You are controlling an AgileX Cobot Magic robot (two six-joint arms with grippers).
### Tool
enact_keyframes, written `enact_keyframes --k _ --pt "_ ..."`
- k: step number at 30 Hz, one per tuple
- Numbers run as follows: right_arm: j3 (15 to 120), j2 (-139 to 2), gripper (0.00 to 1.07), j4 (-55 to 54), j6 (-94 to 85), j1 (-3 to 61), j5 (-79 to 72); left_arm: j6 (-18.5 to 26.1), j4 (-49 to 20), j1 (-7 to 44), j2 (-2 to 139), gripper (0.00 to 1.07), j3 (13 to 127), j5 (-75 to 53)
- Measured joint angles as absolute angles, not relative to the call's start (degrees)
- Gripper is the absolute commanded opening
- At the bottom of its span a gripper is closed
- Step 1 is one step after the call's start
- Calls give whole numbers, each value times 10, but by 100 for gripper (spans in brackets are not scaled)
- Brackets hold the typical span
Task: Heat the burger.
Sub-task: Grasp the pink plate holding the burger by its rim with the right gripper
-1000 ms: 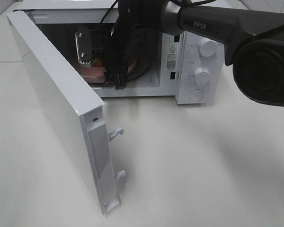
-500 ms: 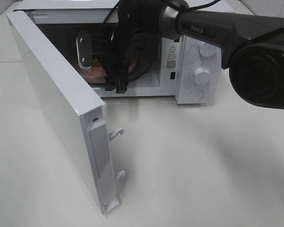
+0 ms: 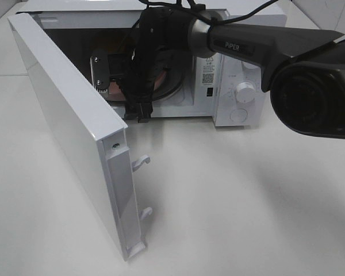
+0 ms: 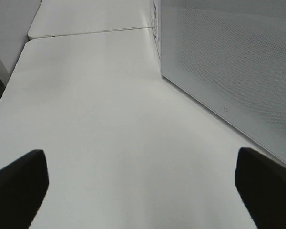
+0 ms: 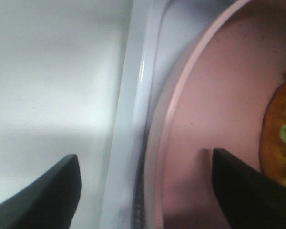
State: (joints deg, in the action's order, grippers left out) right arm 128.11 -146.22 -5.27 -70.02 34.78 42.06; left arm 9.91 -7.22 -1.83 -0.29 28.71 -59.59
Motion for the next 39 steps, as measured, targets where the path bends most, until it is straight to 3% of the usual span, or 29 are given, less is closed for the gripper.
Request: enact_keyframes --k 29,31,32,33,35,36,37,39 --pt "1283 -1474 74 -69 -700 348 428 99 -72 -18 -3 101 287 -596" --pt "1287 -1473 64 -71 -700 348 444 99 -72 -18 -3 101 287 -596" --pt "1287 -1473 64 -71 -700 348 444 99 -72 -18 -3 101 287 -596" --pt "1288 -1472 53 -71 -700 348 449 99 -72 -18 -3 101 287 -596" --pt "1288 -1472 47 -72 -700 348 450 99 -72 -18 -3 101 287 -596" --pt "1288 -1468 33 -72 -700 348 451 99 -72 -18 -3 101 287 -596" --pt "1288 -1468 33 -72 -700 348 451 99 -72 -18 -3 101 287 -596" --pt "1288 -1466 12 -72 -690 348 457 99 -72 -18 -3 101 287 -596"
